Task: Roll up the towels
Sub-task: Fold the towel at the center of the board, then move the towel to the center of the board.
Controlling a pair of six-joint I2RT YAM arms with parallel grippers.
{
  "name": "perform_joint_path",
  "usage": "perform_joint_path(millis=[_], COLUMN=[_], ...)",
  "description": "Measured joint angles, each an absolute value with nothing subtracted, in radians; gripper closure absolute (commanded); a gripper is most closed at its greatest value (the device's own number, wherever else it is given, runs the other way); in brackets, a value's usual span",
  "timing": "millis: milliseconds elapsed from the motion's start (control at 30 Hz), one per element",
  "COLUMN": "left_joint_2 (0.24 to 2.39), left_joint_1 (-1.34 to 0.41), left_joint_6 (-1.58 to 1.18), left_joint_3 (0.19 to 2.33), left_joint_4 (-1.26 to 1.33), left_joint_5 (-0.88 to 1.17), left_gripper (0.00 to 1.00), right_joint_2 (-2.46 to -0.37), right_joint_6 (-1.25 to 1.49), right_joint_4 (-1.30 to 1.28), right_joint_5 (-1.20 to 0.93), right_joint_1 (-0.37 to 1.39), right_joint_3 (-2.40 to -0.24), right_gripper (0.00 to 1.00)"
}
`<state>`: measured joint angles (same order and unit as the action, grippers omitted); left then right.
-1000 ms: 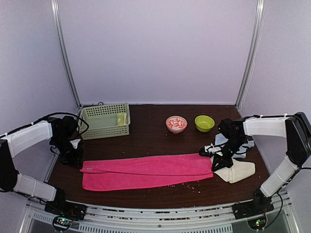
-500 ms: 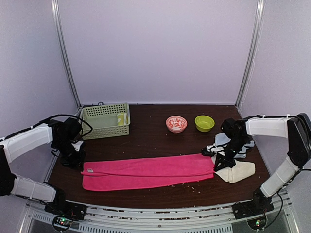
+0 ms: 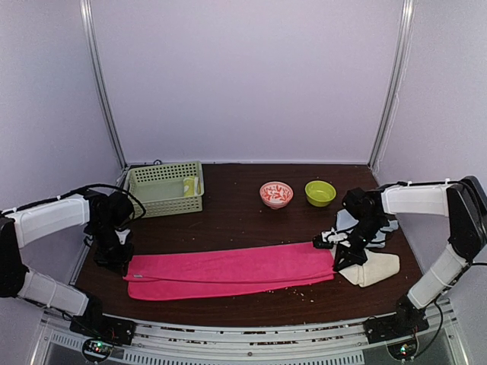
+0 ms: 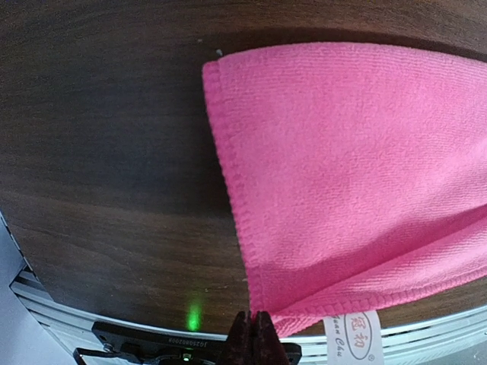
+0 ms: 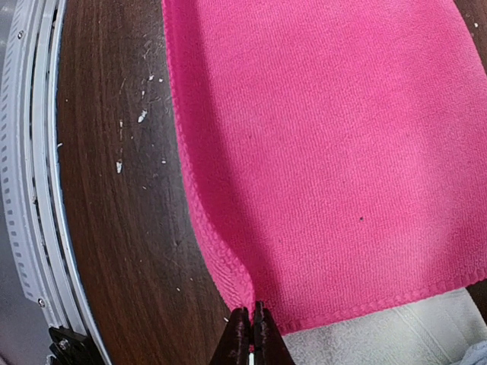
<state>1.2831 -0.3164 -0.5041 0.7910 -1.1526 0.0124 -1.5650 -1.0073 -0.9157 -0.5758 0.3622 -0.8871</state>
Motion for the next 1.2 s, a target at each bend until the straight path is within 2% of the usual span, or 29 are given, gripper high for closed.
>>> perform_joint_path(millis=[333,533,700,1033,1200], left_joint_2=[1.32,1.291,1.212,1.415,1.431], left_joint_1=[-0.386,-0.418,-0.418,-0.418,-0.418], left_joint_6=[-0.504,-0.497,-0.501,-0.505,-0.533], left_joint_3=[0.791,0.791,0.835,0.973,0.966], left_joint_4=[-1.159,-1.21,-1.288,-1.176,-1.036], left_joint_5=[-0.004,-0.006,-0.01,-0.004,0.057], left_gripper=[1.0,0.79,0.78,0.82,0.89], right_joint_2=[-1.599,-1.573,-1.527,-1.537,-1.544], right_joint_6=[-1.019,-1.025,-1.029,-1.01,-0.922], right_joint_4=[-0.897,-0.894,-0.901,-0.96,-0.928], right_joint_5=[-0.566,-0.546,-0.544,-0.611,-0.653], right_joint_1=[0.387,0.391,0.398,0.399,0.399], right_joint_3=[-0.863,-0.84,-0.829,-0.995,-1.022], right_gripper=[0.94,0.73,0.6,0.59,0.61])
